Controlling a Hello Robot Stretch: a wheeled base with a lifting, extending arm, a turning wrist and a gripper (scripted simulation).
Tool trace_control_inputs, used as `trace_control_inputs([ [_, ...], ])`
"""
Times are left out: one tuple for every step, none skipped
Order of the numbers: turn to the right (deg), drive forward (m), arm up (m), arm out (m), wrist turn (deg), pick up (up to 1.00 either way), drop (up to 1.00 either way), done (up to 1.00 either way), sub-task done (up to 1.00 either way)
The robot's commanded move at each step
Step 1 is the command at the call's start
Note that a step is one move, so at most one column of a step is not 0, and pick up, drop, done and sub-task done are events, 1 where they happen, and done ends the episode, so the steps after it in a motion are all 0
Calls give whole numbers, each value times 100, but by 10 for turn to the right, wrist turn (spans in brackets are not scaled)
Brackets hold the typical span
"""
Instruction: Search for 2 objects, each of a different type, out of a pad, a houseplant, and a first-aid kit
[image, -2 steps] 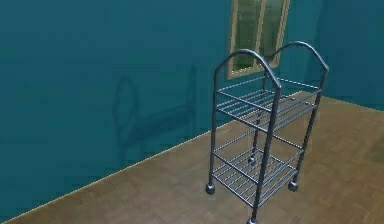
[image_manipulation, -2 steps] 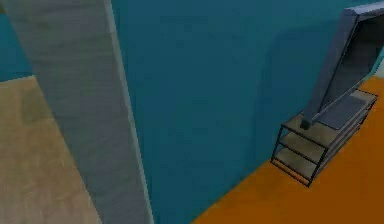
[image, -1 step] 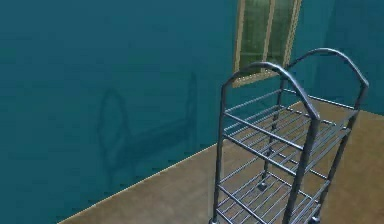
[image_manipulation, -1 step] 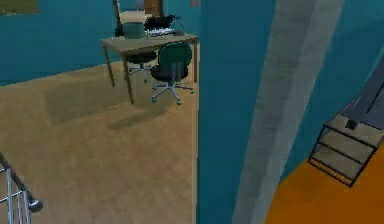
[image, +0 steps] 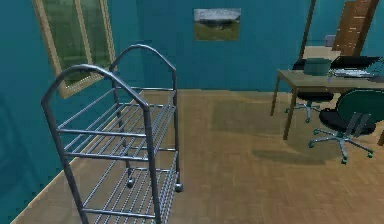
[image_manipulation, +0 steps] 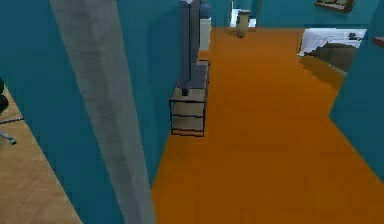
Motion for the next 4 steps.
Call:
trace_control_inputs([
  [0, 30, 0, 0, 0, 0, 0, 0, 0],
  [300, 0, 0, 0, 0, 0, 0, 0, 0],
  [0, 25, 0, 0, 0, 0, 0, 0, 0],
  [30, 0, 0, 0, 0, 0, 0, 0, 0],
])
